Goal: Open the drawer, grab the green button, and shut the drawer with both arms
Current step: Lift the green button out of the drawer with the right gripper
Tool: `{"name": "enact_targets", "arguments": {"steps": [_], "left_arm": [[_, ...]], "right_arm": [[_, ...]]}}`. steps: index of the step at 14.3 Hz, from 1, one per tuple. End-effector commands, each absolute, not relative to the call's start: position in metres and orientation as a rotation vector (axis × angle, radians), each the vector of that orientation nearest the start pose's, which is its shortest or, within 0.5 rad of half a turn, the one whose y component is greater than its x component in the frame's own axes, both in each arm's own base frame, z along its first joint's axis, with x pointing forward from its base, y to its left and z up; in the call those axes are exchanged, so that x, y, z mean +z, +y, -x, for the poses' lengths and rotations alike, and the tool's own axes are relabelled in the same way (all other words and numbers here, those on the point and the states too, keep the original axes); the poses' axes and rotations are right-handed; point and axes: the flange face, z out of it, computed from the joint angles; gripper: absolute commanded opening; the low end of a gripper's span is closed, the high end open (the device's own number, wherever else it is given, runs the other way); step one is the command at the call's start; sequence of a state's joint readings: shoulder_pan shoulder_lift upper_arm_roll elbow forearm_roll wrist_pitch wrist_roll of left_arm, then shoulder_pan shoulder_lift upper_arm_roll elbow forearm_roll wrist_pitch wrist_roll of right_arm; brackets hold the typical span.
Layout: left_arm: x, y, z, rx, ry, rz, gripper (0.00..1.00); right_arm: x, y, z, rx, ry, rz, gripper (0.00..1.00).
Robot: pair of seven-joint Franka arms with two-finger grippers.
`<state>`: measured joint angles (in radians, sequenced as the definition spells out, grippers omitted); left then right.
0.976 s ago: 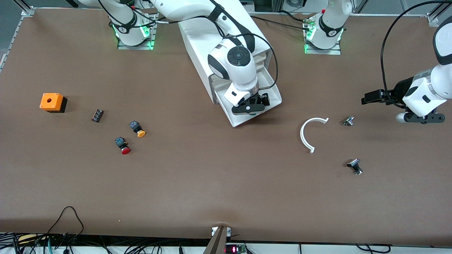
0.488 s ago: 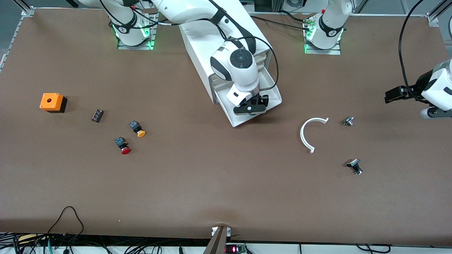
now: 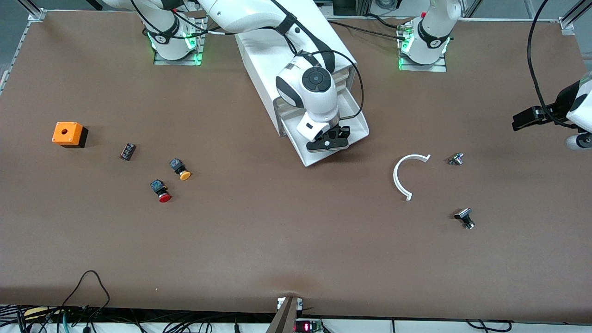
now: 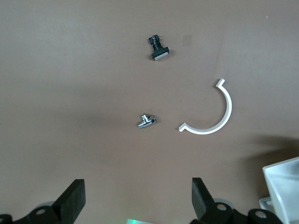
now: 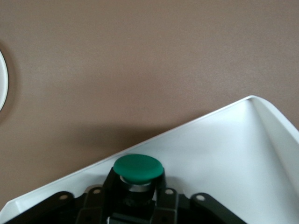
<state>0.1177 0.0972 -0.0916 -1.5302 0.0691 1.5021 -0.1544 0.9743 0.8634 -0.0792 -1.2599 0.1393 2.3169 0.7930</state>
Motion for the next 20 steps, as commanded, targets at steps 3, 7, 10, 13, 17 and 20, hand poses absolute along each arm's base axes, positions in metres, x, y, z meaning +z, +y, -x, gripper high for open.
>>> {"name": "enact_targets", "arguments": {"steps": [3, 7, 10, 13, 17, 20], "left_arm": [[0.591, 0.024, -0.573, 0.167, -0.376, 3.090, 1.00], [0.589, 0.025, -0.573, 0.169, -0.383, 3.087, 1.00], [0.589, 0.024, -0.573, 0.171, -0.381, 3.088, 1.00], [0.588, 0.025, -0.573, 0.178, -0.383, 3.087, 1.00], [0.587, 0.024, -0.574, 0.176, -0.383, 3.087, 1.00], [0.584, 0.022, -0.576, 0.178, -0.379, 3.089, 1.00]], "right_arm": [[0.265, 0.612, -0.470, -0.135, -0.145, 2.973, 0.00], [0.295, 0.602, -0.465, -0.001, -0.129, 3.057, 0.00], [0.343, 0.604, -0.467, 0.034, -0.131, 3.059, 0.00], [0.368, 0.599, -0.475, 0.070, -0.102, 3.047, 0.00], [0.420, 0.570, -0.499, 0.089, -0.098, 3.034, 0.00], [0.459, 0.522, -0.527, 0.114, -0.175, 3.036, 0.00]]}}
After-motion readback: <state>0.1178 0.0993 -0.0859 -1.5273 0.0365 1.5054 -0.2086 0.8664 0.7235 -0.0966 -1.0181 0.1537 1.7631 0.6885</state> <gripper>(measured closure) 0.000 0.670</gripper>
